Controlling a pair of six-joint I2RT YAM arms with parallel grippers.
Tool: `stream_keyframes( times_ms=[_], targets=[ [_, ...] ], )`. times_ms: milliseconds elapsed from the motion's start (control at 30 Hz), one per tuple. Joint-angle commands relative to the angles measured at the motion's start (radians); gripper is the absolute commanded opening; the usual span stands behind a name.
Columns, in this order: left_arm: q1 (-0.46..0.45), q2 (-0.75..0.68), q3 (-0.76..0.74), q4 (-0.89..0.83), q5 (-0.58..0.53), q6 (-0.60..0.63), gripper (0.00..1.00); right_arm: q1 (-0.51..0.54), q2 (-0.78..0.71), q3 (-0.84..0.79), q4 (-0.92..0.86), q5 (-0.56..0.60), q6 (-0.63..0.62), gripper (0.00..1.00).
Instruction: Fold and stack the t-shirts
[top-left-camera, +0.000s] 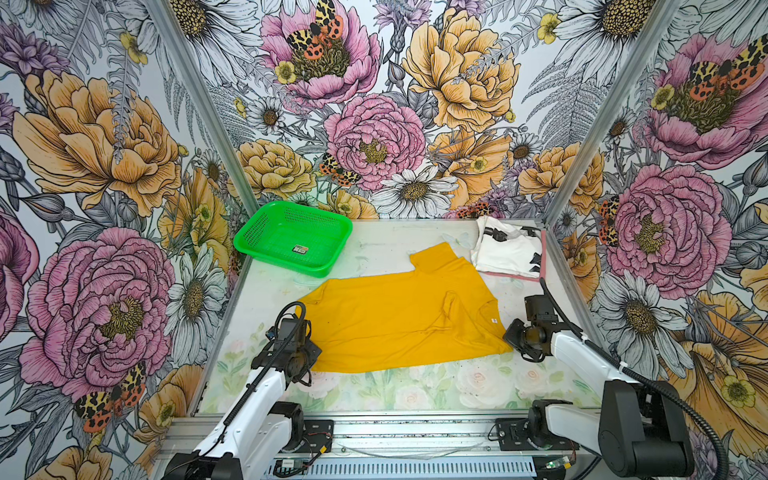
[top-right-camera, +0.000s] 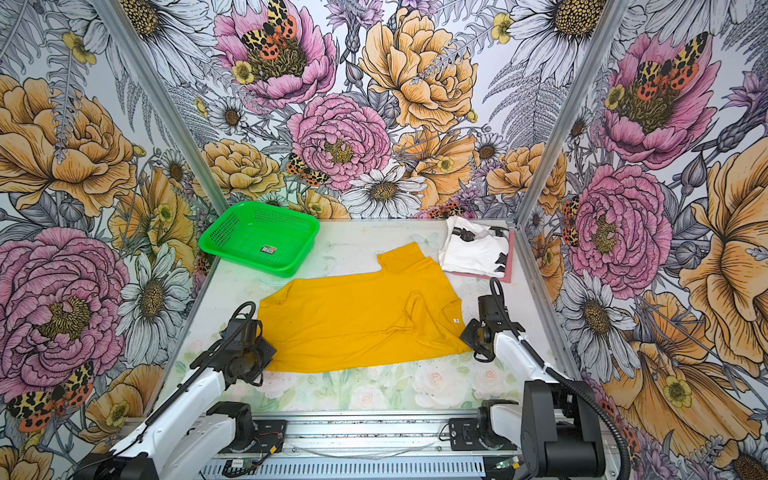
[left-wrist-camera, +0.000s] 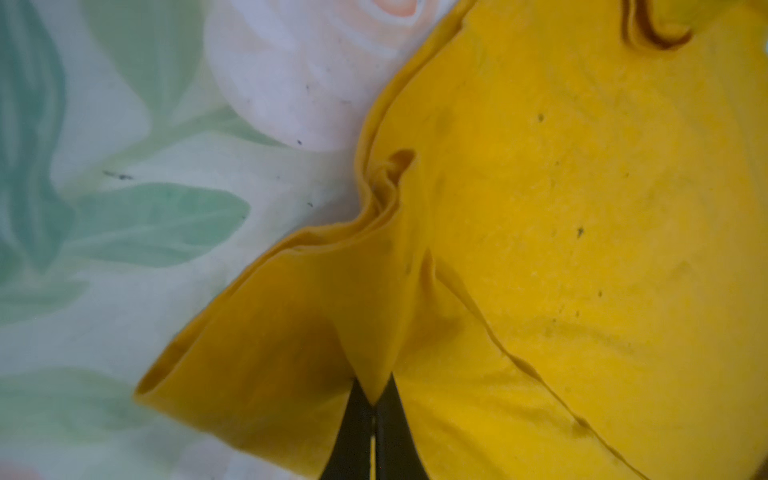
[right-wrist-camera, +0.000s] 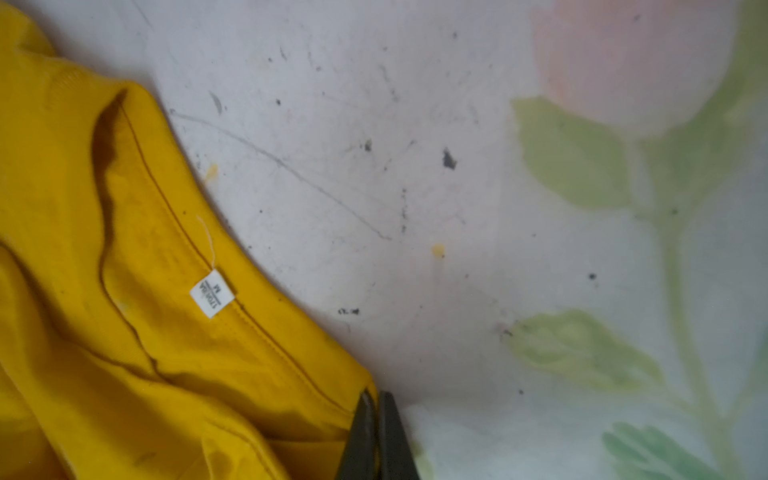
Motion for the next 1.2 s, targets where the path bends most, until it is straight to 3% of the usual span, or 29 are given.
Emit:
stream_keyframes(
  times_ms=[0,133,367,400,433,467,500,567,600,667,800,867,1000,1167],
  targets=[
    [0.013,-0.028,0.026,-0.047,-0.085,0.043,0.0,-0.007,-0.005,0.054,-0.016,0.059,-0.033,0.0],
    [0.012,-0.043,0.029,-0.054,-0.1,0.045,0.0,-0.01,-0.011,0.076,-0.045,0.084,-0.067,0.0],
    [-0.012,-0.05,0.029,-0.038,-0.055,0.048,0.0,-0.008,0.019,0.08,-0.046,0.024,-0.112,0.0],
    [-0.019,-0.056,0.028,-0.039,-0.05,0.045,0.01,-0.007,0.016,0.076,-0.046,0.02,-0.115,0.05],
    [-0.025,-0.064,0.028,-0.039,-0.044,0.039,0.11,-0.006,0.01,0.072,-0.046,0.018,-0.119,0.13],
    [-0.03,-0.075,0.03,-0.039,-0.037,0.033,0.28,-0.007,-0.002,0.07,-0.049,0.017,-0.125,0.24],
    [-0.035,-0.087,0.034,-0.04,-0.028,0.028,0.52,-0.006,-0.017,0.071,-0.056,0.016,-0.133,0.32],
    [-0.038,-0.111,0.046,-0.044,-0.019,0.022,0.81,-0.004,-0.049,0.076,-0.078,0.014,-0.146,0.43],
    [-0.04,-0.118,0.054,-0.047,-0.016,0.021,0.89,-0.003,-0.065,0.073,-0.077,-0.002,-0.151,0.47],
    [-0.038,-0.12,0.072,-0.057,-0.013,0.023,0.97,0.006,-0.073,0.081,-0.083,-0.022,-0.159,0.52],
    [-0.041,-0.105,0.109,-0.053,0.016,0.045,0.99,0.082,-0.032,0.143,-0.082,-0.081,-0.251,0.61],
    [-0.042,-0.088,0.122,-0.003,0.081,0.081,0.99,0.13,0.015,0.191,-0.079,-0.127,-0.298,0.65],
    [-0.067,-0.021,0.147,0.081,0.206,0.138,0.99,0.222,0.127,0.298,-0.077,-0.147,-0.343,0.66],
    [-0.109,0.032,0.15,0.117,0.265,0.162,0.99,0.357,0.277,0.43,-0.075,-0.149,-0.323,0.66]
  ],
)
